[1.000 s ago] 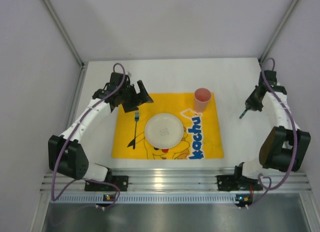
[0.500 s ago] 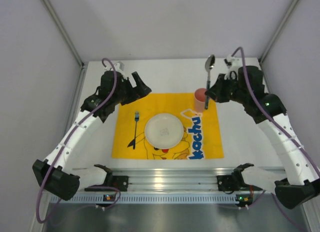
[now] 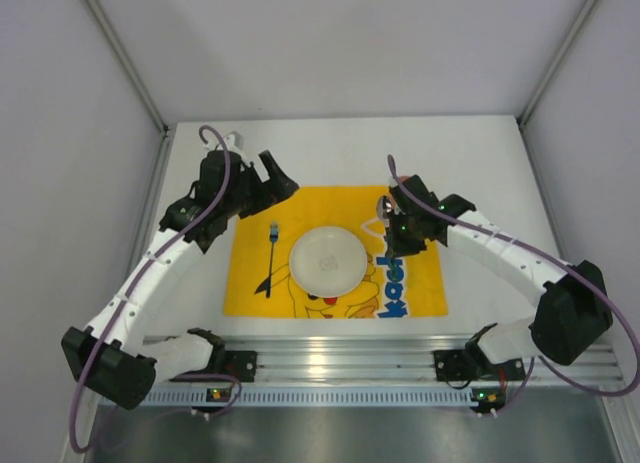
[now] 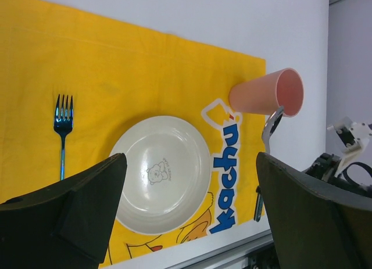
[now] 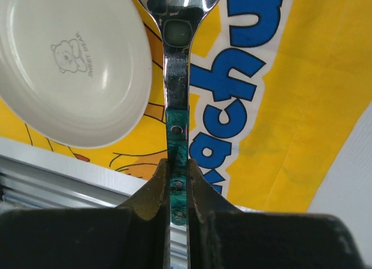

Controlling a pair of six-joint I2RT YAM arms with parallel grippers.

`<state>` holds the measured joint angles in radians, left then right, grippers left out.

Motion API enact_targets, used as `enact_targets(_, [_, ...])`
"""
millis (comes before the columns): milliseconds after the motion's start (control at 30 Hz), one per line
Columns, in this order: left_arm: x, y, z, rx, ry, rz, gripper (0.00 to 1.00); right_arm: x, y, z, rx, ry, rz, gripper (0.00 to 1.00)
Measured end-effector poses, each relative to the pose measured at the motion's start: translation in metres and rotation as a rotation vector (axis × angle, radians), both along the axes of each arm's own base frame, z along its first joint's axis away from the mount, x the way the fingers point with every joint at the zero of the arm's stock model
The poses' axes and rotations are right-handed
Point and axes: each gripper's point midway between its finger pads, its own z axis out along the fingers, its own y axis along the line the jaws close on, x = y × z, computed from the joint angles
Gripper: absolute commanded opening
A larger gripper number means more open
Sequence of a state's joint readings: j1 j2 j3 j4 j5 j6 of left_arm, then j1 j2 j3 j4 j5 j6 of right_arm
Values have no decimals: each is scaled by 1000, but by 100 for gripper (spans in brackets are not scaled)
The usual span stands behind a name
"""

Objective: Set the dinner table for one person

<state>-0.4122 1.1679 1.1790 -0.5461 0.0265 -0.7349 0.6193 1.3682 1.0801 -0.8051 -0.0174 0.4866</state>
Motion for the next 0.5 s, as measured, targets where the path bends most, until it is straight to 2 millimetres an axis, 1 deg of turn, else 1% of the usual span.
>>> enact_targets(33, [-2,1,0,-1,-1,1,98,0,0,-2,-3,7,-11,0])
enact_targets(133, [-8,4,0,-5,-7,4,98,-3,-1,-21,-16,71,-87,0])
enact_targets(300, [-13,6,8,-15,-29,4,98,-9,1,-47,-25,159,-167,0])
enact_targets(500, [-18,13,11,-4,-37,25,98,-10,8,-66,-11,208,-214,0])
